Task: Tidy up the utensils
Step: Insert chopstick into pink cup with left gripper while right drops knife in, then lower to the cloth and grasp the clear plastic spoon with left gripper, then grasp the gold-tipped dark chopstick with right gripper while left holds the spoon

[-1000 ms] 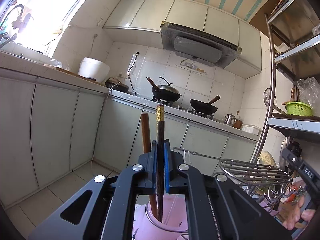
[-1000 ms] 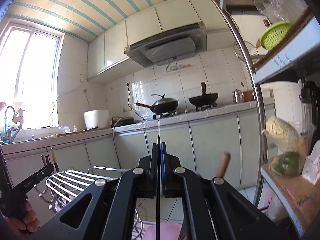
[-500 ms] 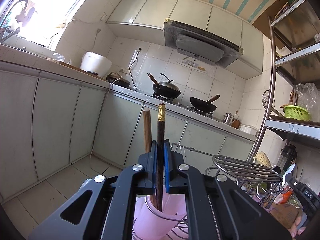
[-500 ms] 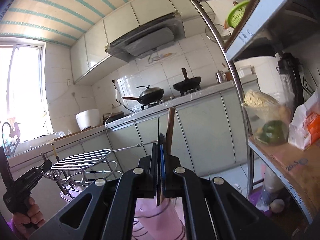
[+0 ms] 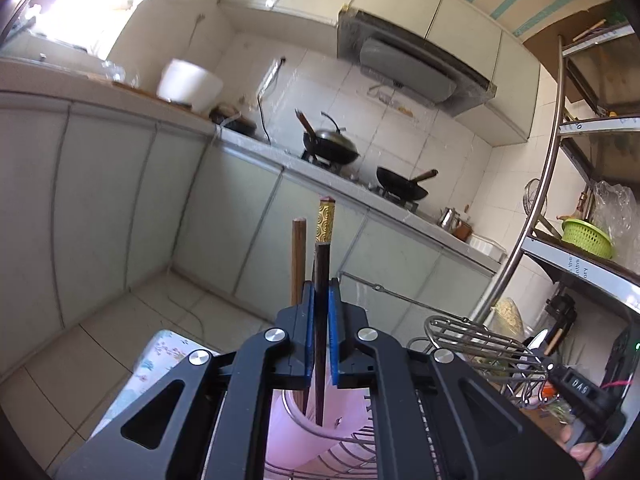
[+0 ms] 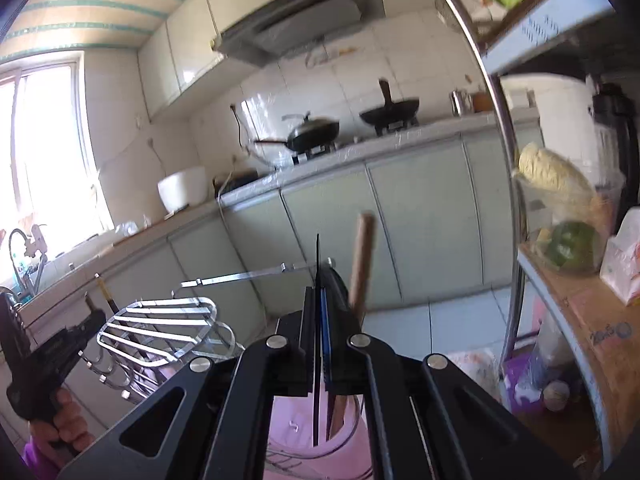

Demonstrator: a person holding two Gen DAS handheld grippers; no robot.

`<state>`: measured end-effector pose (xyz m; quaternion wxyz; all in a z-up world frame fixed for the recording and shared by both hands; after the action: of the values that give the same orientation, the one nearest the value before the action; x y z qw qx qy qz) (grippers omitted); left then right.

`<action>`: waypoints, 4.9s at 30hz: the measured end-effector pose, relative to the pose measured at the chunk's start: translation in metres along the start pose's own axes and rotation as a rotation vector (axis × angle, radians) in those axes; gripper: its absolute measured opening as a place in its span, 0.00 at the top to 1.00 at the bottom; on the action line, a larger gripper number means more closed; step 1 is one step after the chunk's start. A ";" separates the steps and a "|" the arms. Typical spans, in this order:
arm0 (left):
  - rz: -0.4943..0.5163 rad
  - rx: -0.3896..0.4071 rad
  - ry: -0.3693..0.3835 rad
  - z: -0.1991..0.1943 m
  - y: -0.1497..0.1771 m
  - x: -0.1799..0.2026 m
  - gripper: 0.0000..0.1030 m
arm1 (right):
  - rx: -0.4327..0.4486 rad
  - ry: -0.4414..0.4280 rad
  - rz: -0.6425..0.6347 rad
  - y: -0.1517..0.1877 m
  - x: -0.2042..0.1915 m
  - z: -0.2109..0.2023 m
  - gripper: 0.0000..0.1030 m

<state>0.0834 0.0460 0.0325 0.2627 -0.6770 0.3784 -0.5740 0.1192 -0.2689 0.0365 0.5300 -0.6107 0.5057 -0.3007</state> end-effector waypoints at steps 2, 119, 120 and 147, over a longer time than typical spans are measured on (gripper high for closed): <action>0.000 -0.021 0.002 0.002 0.003 -0.001 0.95 | 0.015 -0.001 0.005 0.003 0.001 -0.005 0.98; 0.187 -0.842 -0.240 -0.019 0.187 -0.045 0.96 | -0.653 -0.278 0.356 0.182 -0.031 -0.011 0.70; 0.190 -0.845 -0.238 -0.018 0.186 -0.045 0.96 | -0.665 -0.288 0.368 0.183 -0.031 -0.008 0.71; 0.334 -0.935 -0.272 -0.002 0.187 -0.039 0.94 | -0.826 -0.343 0.372 0.205 -0.077 0.074 0.90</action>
<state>0.0396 -0.0299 -0.1368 0.0672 -0.7210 0.6599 -0.2003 0.1009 -0.1562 -0.1649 0.3635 -0.7102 0.5888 0.1300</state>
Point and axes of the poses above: each gripper's, at about its wrist camera, not at the fingertips, and z roughly the way its jaws point, x to its right, y to its underside, the point moved 2 cm from there along z, roughly the way its jaws point, and after that the axes turned 11 degrees about -z, right-handed, at the moved point
